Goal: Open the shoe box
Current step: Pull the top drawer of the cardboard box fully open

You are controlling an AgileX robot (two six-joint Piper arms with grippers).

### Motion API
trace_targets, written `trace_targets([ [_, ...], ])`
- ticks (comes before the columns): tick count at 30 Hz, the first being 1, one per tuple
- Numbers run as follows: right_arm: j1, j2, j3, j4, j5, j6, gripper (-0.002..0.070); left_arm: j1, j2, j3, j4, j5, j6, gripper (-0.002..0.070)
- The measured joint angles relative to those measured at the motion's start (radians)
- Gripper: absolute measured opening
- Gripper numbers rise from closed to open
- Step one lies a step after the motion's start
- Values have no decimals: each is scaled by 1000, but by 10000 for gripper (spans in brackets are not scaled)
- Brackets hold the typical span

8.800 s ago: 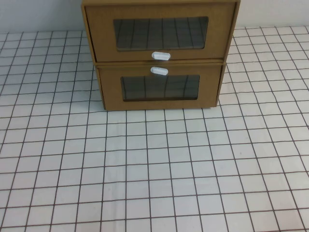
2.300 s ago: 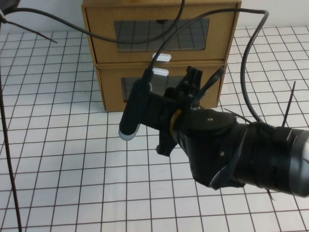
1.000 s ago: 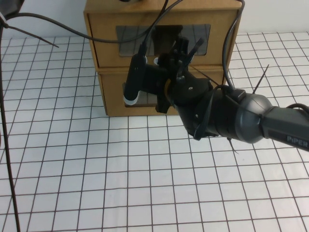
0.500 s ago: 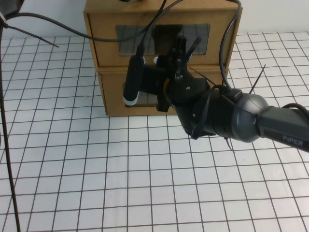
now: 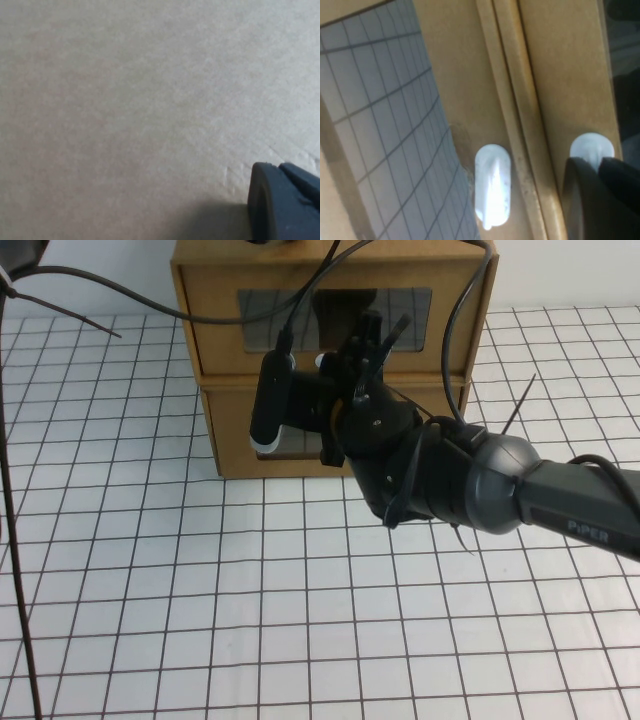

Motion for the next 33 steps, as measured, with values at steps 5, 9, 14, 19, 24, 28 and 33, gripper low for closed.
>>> trace_targets([
  [5,0,0,0,0,0,-4,15,0,0,0,0,1,0,-5],
  [9,2,0,0,2,4,-11,14,0,0,0,0,1,-1,-5],
  [14,3,-21,35,0,4,-27,13,0,0,-2,-2,10,-8,-5],
  [19,5,-65,91,4,-10,-29,13,-1,0,-2,-12,25,-16,-5],
  [24,30,-129,166,15,-13,-30,11,-1,0,-4,-15,32,-26,-5],
  [28,63,-188,251,21,-8,-30,11,-1,0,-4,-15,34,-27,-5],
  [33,118,-266,354,27,11,-15,11,-1,0,-4,-13,34,-36,-5],
])
